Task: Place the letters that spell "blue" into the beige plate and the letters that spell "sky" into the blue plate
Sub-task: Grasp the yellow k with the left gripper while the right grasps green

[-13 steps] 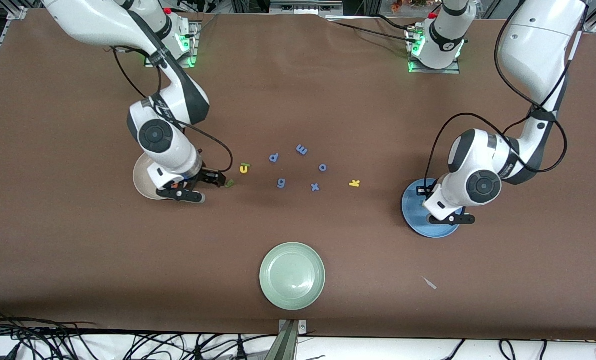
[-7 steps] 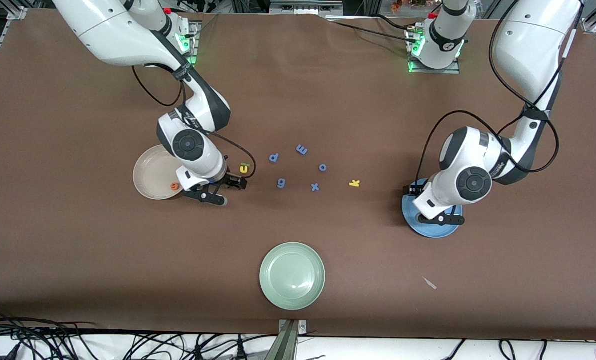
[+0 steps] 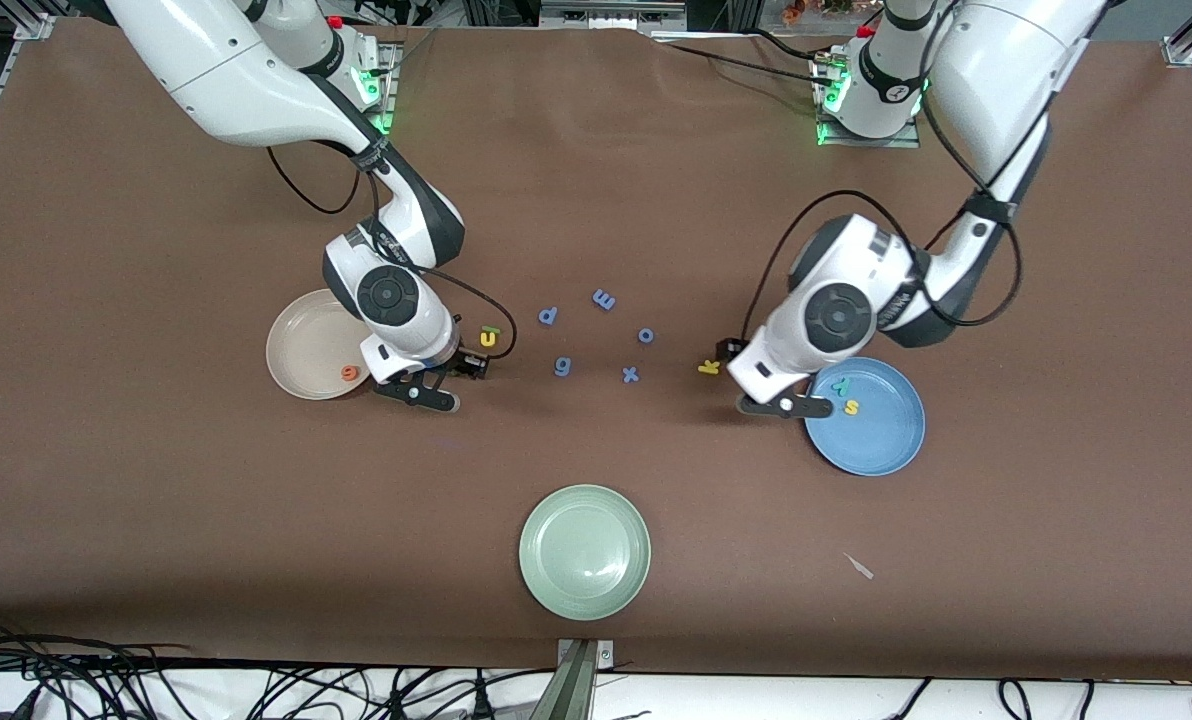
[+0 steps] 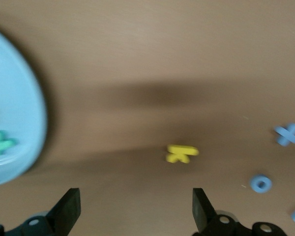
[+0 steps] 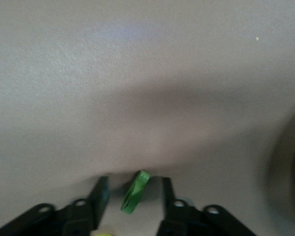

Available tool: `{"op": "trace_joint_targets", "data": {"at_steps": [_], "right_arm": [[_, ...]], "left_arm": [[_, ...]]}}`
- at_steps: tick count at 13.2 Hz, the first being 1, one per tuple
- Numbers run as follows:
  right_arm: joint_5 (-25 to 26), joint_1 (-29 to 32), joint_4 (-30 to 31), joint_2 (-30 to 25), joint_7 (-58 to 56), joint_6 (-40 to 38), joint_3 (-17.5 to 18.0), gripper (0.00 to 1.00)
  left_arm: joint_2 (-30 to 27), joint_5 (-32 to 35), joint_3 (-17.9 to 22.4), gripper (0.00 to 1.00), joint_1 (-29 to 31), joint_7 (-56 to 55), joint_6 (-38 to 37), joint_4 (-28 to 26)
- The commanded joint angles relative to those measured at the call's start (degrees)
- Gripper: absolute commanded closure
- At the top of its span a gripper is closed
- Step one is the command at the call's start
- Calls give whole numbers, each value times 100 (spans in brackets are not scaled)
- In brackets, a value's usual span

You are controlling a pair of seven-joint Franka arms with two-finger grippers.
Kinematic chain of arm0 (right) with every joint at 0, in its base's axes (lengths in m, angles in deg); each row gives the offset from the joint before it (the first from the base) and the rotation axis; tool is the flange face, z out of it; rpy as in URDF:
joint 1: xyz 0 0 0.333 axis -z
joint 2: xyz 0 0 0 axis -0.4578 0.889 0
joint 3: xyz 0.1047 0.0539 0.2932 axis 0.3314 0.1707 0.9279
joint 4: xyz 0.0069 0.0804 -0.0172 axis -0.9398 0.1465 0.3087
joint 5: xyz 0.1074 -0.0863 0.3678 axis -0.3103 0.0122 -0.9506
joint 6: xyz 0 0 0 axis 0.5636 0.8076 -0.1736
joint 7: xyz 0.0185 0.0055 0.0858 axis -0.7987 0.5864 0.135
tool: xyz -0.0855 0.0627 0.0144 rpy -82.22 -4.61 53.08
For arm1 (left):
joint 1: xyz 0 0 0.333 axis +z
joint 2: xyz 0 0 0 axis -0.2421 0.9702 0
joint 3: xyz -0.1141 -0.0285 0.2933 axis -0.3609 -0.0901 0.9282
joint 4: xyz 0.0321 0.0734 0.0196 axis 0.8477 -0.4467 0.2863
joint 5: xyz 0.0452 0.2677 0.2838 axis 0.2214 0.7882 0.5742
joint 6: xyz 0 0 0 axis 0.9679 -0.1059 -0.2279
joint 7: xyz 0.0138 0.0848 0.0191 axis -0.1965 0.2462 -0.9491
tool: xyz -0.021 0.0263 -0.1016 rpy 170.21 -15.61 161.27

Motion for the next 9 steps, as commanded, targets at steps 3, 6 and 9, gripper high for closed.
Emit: {"op": "trace_joint_targets", "data": {"at_steps": [3, 6, 9], "right_arm": [[111, 11, 72, -98, -1, 51, -3, 100], [102, 63, 46, -545, -465, -615, -73, 100], [67, 370, 133, -1090, -1738, -1633, -222, 100]], "left_arm": [[507, 246, 34, 0, -270, -69, 863, 15], [604, 808, 70, 3, -411, -148, 873, -29], [719, 818, 70, 6, -455, -166, 908, -47]]}}
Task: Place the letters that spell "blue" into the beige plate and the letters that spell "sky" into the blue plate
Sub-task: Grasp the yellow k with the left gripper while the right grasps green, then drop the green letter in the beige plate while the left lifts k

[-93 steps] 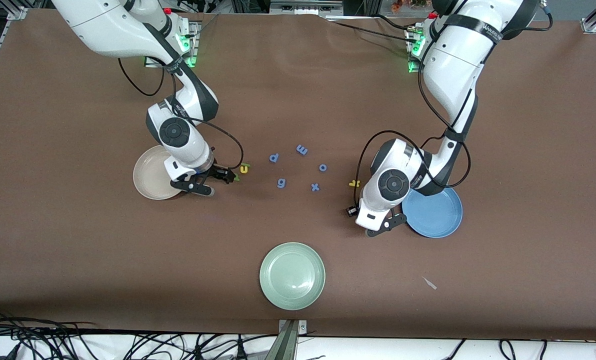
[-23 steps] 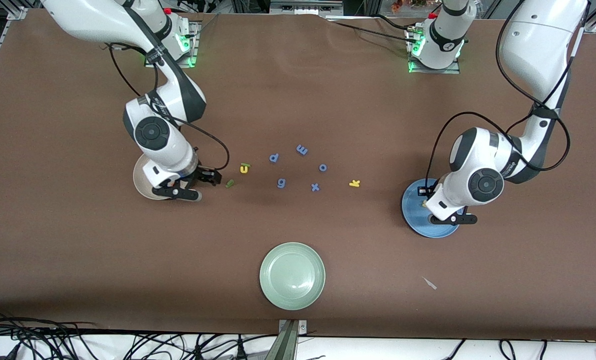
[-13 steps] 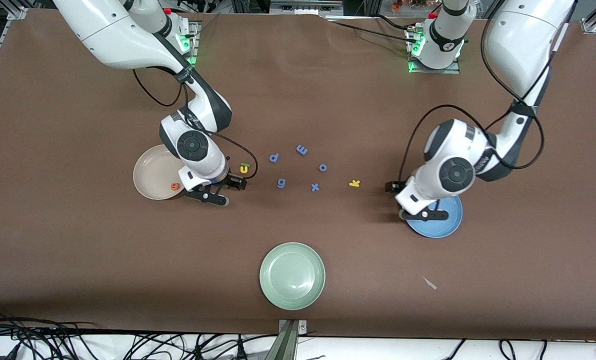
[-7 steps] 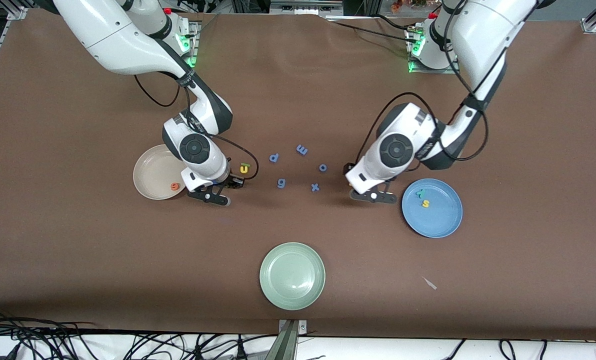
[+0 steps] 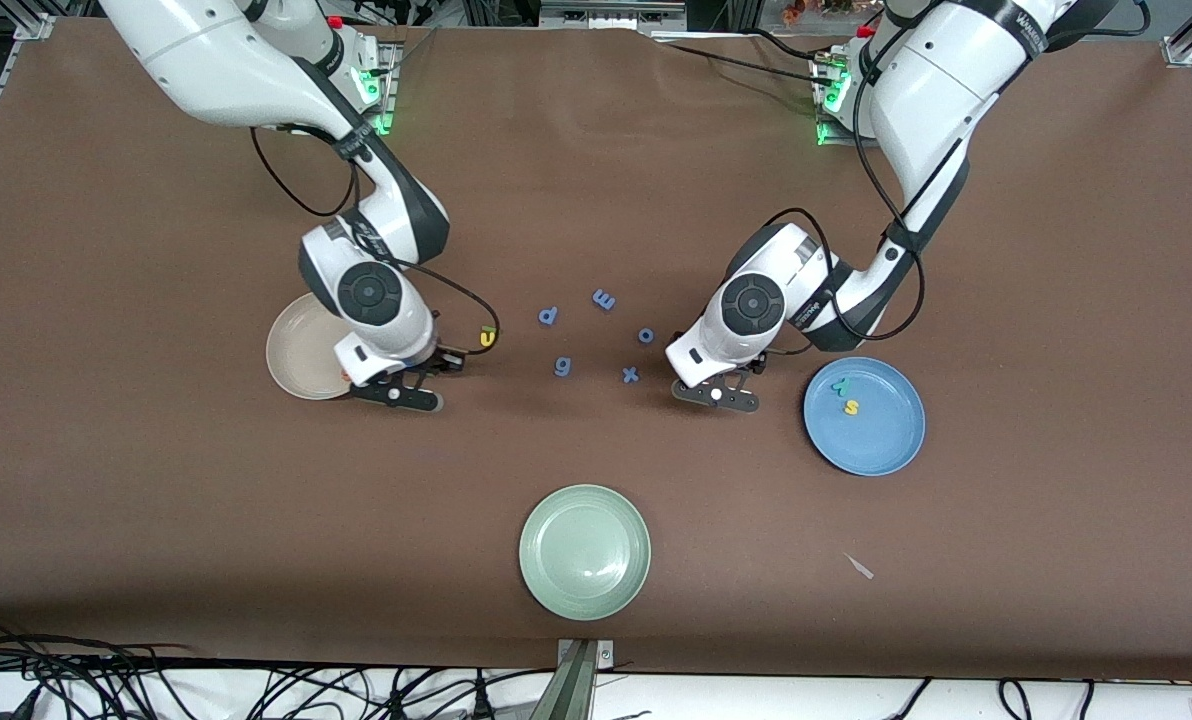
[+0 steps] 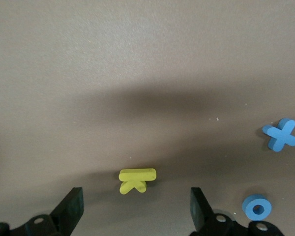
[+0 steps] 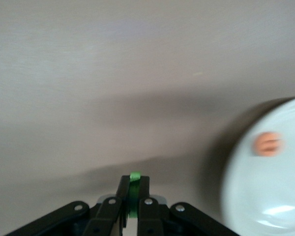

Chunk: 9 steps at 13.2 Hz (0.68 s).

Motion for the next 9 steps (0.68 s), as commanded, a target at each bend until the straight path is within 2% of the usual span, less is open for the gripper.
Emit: {"op": "trace_joint_targets", "data": {"at_steps": [1, 4, 5, 6, 7, 9], "right_arm": [[-5, 371, 372, -615, -1010, -651, -101, 100], [-31, 398, 1398, -1038, -1276, -84, -426, 100], [-23, 416, 1689, -1091, -1285, 337, -531, 85], [-22, 416, 1788, -1092, -1285, 533, -567, 33], [-31, 416, 1763, -1092, -1233, 569, -567, 11], [-84, 399, 1518, -1057, -1154, 517, -428, 11]], "left_arm": [[89, 186, 55, 6, -104, -91, 81, -10], [160, 229, 56, 11, -104, -83, 186, -10], [160, 334, 56, 14, -104, -83, 195, -10], [169, 439, 56, 17, -95, -83, 195, -10], [195, 440, 56, 18, -78, -83, 195, -1], [195, 440, 56, 18, -60, -83, 204, 25]]}}
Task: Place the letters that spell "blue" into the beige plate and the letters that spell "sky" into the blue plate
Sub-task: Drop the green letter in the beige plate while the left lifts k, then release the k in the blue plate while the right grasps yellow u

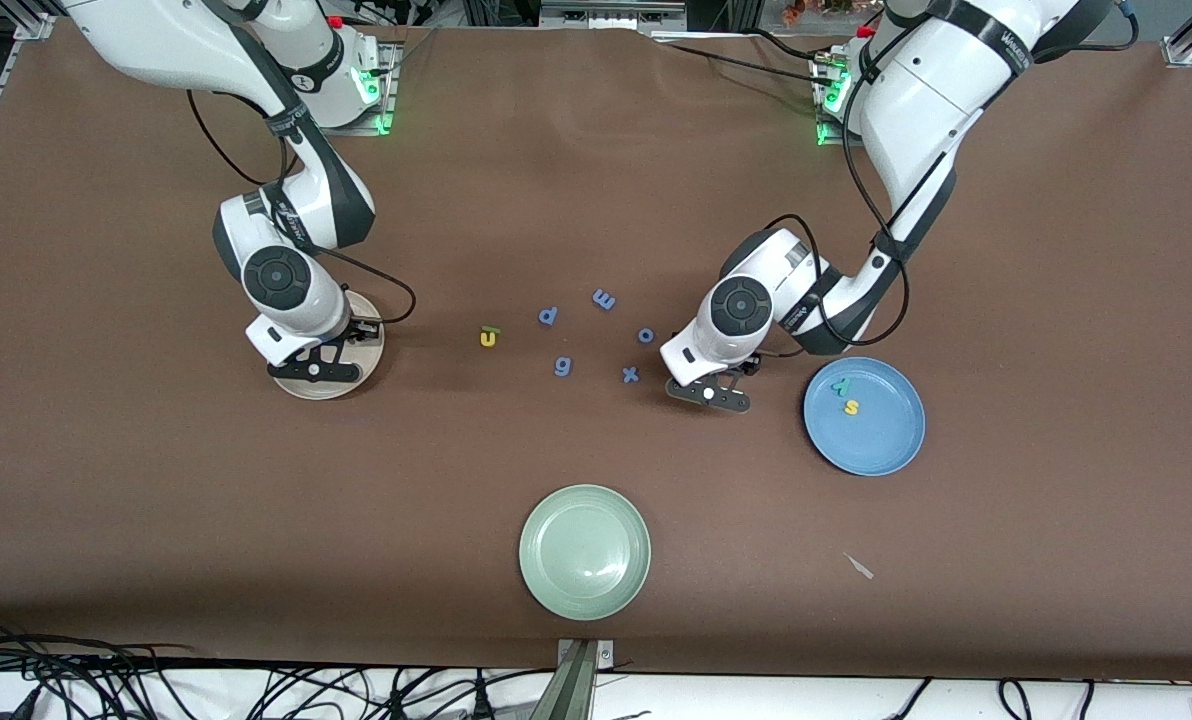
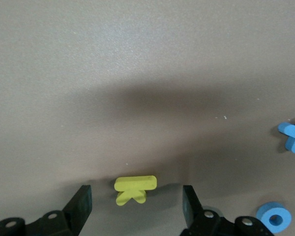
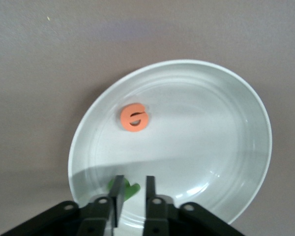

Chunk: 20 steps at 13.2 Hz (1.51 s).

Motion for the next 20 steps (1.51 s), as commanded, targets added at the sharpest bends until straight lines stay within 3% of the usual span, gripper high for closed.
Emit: {"op": "trace_joint_targets", "data": {"at_steps": [1, 3, 6, 8, 11, 16, 20], "right_arm": [[-130, -29, -233, -133, 285, -25, 282, 11], [-314, -38, -689, 183, 848, -103, 695, 11], [-622, -81, -1244, 684, 1533, -122, 1065, 11], [-597, -317, -1290, 869, 2218, -8, 1162, 11], [-544, -555, -1254, 1089, 2415, 510, 1163, 10], [299, -662, -1158, 1274, 2415, 616, 1163, 12], [370, -679, -1000, 1362, 2388, 933, 1163, 15]], "left_arm": [[35, 203, 6, 21, -1, -81, 62, 25], [62, 212, 6, 31, 7, -81, 79, 16], [71, 212, 6, 65, 7, -72, 88, 25], [53, 204, 6, 83, 16, -72, 80, 33], [9, 204, -2, 85, 51, -72, 36, 34], [-552, 203, -37, 85, 367, 85, -569, 95], [-852, 177, -29, 85, 876, 1015, -1053, 95]]}}
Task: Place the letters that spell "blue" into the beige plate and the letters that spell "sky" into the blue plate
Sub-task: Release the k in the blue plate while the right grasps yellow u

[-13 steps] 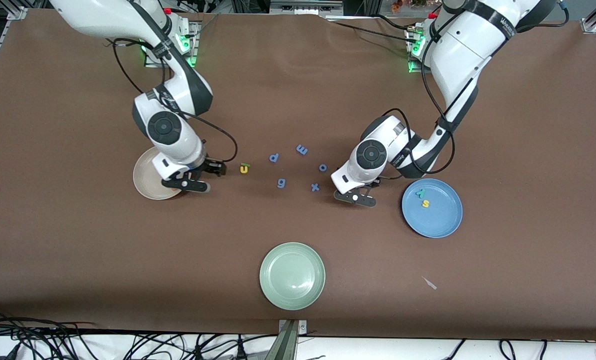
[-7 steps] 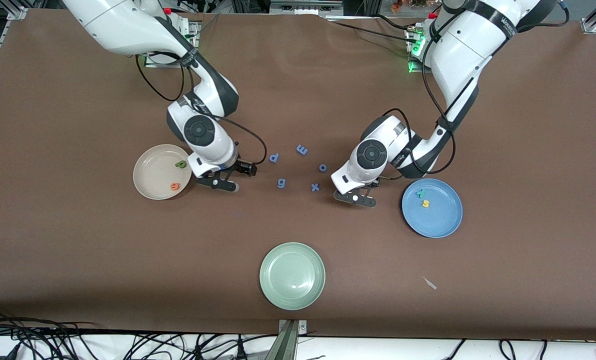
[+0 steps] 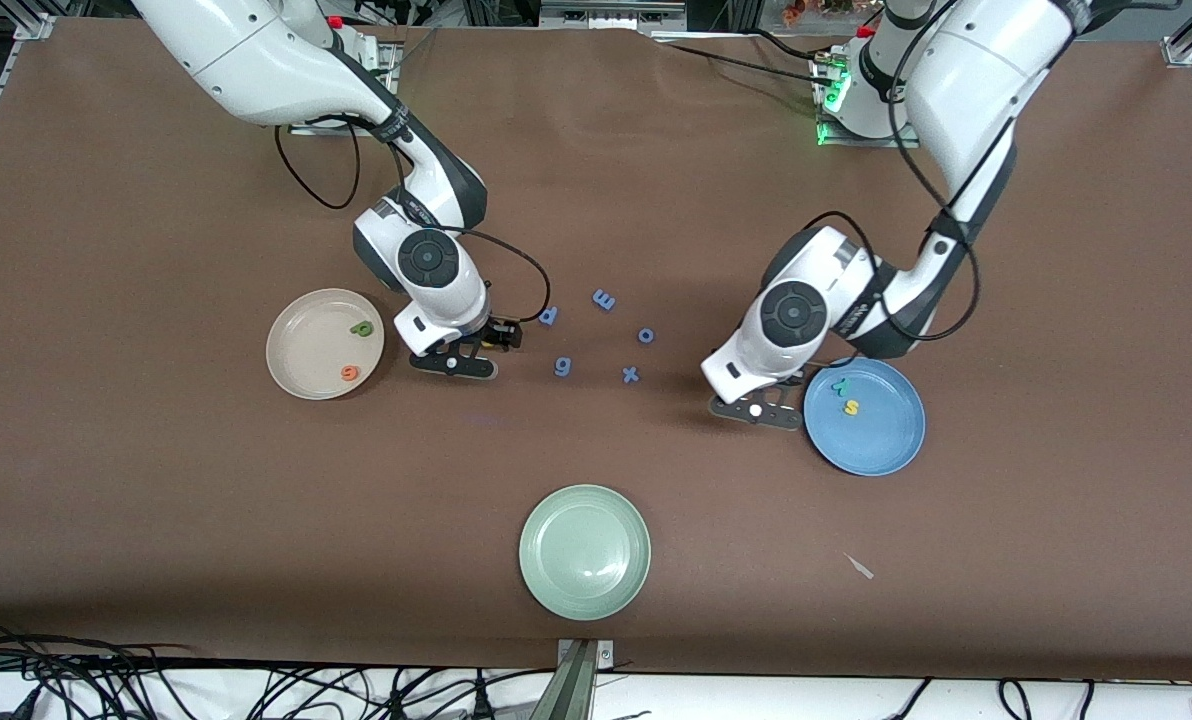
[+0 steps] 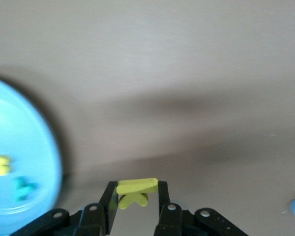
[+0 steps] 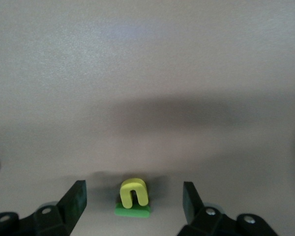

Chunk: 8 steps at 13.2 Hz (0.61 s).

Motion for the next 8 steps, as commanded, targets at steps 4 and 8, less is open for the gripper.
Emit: {"op": "trace_joint_targets", "data": {"at_steps": [4, 8], "right_arm": [[290, -9, 143, 84, 53, 236, 24, 31], [299, -9, 179, 75, 53, 227, 24, 60]], "left_arm": [[-199, 199, -41, 83, 1153, 2113, -303, -109], [-155, 200, -15, 58, 1435, 2581, -285, -109]]}}
